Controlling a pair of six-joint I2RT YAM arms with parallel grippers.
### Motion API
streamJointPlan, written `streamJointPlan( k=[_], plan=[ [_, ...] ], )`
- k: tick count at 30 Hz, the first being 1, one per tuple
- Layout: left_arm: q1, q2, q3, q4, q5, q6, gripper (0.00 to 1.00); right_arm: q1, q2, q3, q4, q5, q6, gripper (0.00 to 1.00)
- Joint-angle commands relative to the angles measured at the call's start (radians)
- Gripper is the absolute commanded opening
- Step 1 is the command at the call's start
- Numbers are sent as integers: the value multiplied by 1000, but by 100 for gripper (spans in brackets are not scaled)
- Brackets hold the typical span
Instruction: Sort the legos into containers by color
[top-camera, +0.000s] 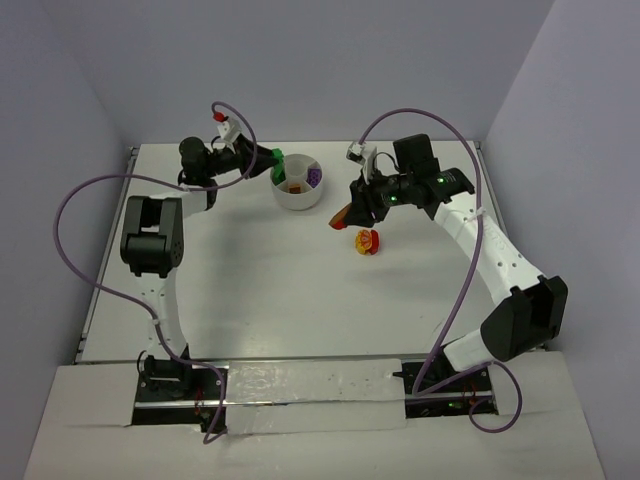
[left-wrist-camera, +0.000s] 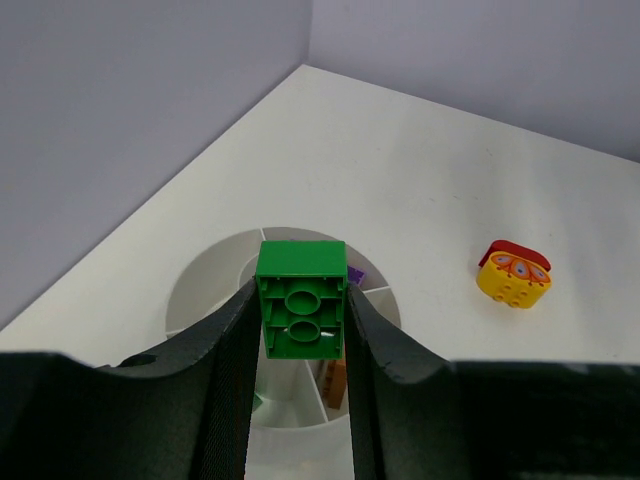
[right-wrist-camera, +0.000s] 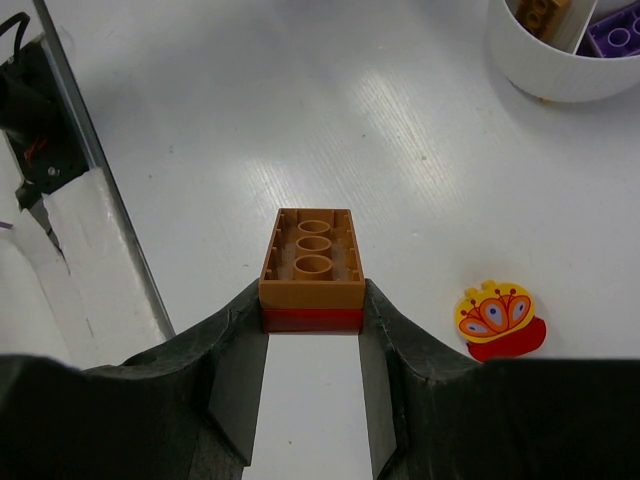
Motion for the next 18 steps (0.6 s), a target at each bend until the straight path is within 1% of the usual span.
streamJointPlan(
  k=[1,5,10,15,18],
  plan=[
    [5,29,48,142,-6,-34,10,-9,9,42,16,-28,7,0],
    [6,49,56,153,-6,-41,11,-8,18,46,14,-33,8,0],
    [6,76,72,125,-17,-39,12,-7,25,53,11,-34,8,0],
    [6,91,74,125,-25,-48,22,-9,34,55,7,-38,5,0],
    [6,94,69,114,-33,-34,23,-9,37,59,5,-39,2,0]
  ],
)
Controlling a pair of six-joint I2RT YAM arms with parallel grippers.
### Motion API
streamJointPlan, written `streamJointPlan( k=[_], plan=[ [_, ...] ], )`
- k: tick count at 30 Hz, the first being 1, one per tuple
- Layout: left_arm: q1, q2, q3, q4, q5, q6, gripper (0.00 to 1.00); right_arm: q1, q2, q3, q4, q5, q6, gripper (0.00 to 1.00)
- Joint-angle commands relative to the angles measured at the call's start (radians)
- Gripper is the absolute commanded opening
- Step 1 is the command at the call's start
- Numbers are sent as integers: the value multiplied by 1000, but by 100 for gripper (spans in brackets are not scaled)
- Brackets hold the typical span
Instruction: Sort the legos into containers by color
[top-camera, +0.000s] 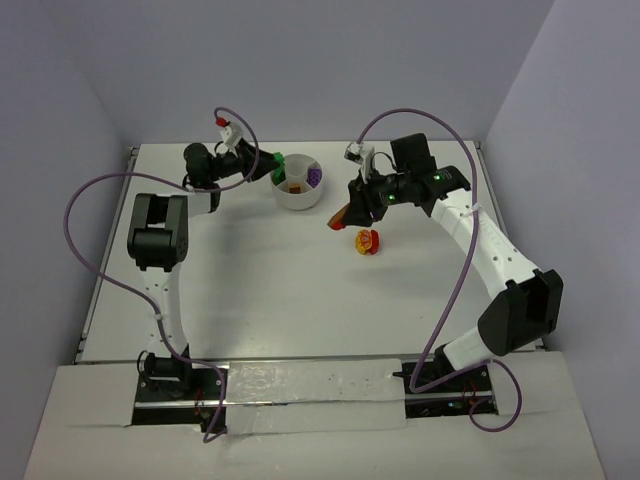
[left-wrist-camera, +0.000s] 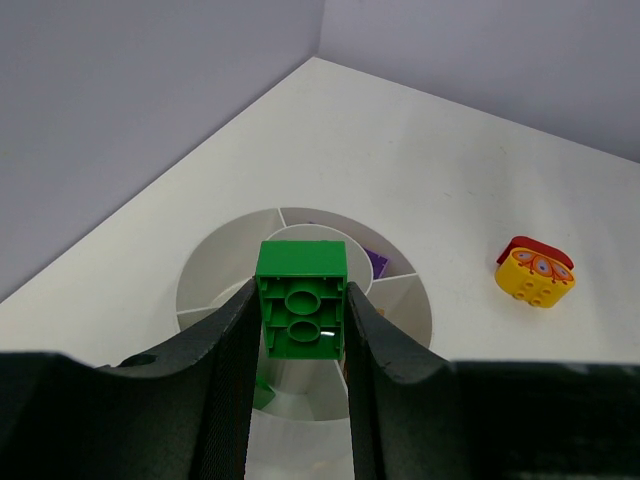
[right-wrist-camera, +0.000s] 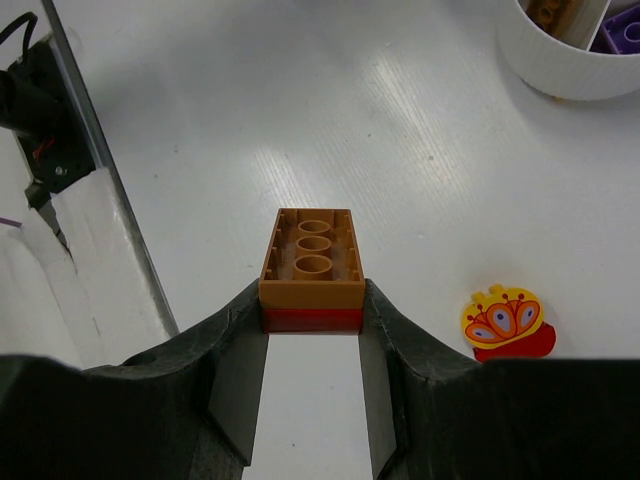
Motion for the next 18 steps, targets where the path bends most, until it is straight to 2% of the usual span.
streamJointPlan(
  k=[1,10,18],
  plan=[
    [6,6,40,39,-15,13,24,-6,8,52,6,-20,-3,0],
    [6,38,79,42,-13,-13,42,-6,25,74,-11,-34,-3,0],
    [6,35,74,55,-29,-31,49,-6,25,83,-15,-38,-3,0]
  ],
)
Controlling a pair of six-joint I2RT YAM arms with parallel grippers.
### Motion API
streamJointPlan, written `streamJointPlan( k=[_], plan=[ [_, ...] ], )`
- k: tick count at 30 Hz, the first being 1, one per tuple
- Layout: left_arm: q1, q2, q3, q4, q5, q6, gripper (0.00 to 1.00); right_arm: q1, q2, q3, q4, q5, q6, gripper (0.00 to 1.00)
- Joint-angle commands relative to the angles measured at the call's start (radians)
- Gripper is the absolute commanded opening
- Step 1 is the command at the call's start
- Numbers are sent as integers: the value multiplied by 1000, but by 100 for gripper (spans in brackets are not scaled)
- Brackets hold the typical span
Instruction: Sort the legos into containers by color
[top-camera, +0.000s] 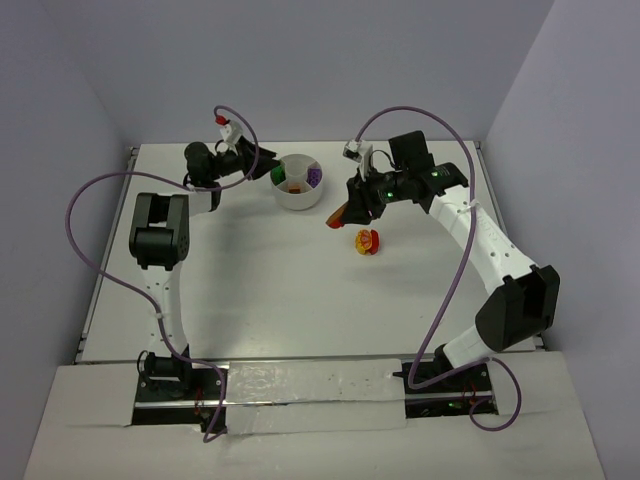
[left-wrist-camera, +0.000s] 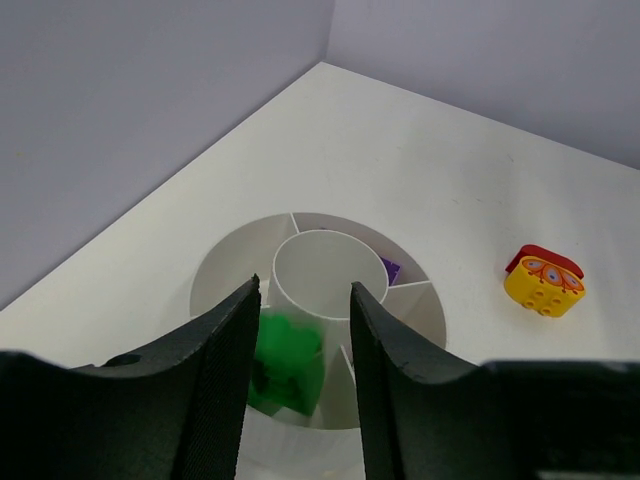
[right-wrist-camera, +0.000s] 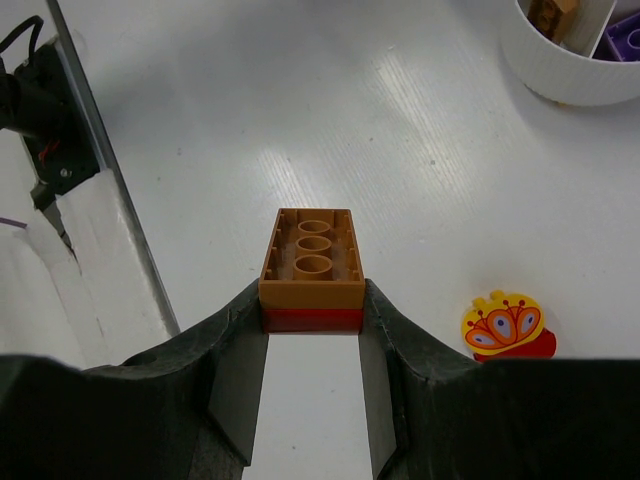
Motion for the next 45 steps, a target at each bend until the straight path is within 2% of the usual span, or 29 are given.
streamJointPlan(
  k=[1,6,11,16,18,22,24,26,28,29,30,31,33,36,38,45],
  plan=[
    [6,7,41,56,-14,-19,50,-6,-2,57,-7,-29,-2,0],
    [6,5,45,63,-20,-33,56,-6,-10,54,-10,-28,-3,0],
    [6,-36,58,108,-6,-83,56,-5,-7,58,-17,-22,-15,0],
    [10,-154,66,145,119,-228,55,1,-14,57,-16,-11,-39,0],
    [10,-289,-31,173,231,-302,55,9,-33,45,-8,-8,-46,0],
    [6,-488,-234,118,308,-352,57,35,-56,23,11,-28,-36,0],
    [-4,-615,-317,7,359,-311,63,64,-74,-3,30,-63,-31,0],
    [-16,-707,-370,-172,382,-238,65,91,-83,-21,46,-88,-25,0],
    [-29,-802,-375,-408,401,-16,69,113,-92,-33,49,-107,-24,0],
    [-36,-803,-362,-547,396,83,70,122,-93,-33,49,-118,-25,0],
    [-56,-847,-341,-891,385,216,71,133,-96,-39,47,-129,-27,0],
    [-87,-863,-284,-1219,348,605,72,165,-99,-42,50,-151,-26,0],
    [-121,-858,-202,-1490,328,838,73,187,-101,-41,50,-165,-24,0],
    [-204,-836,-160,-1866,341,1129,82,230,-93,-22,43,-191,-15,0],
    [-232,-835,-161,-1933,345,1205,84,244,-84,-4,29,-192,-22,0],
    [-256,-870,-210,-1878,366,1125,82,287,-72,21,27,-130,-18,0]
  ],
)
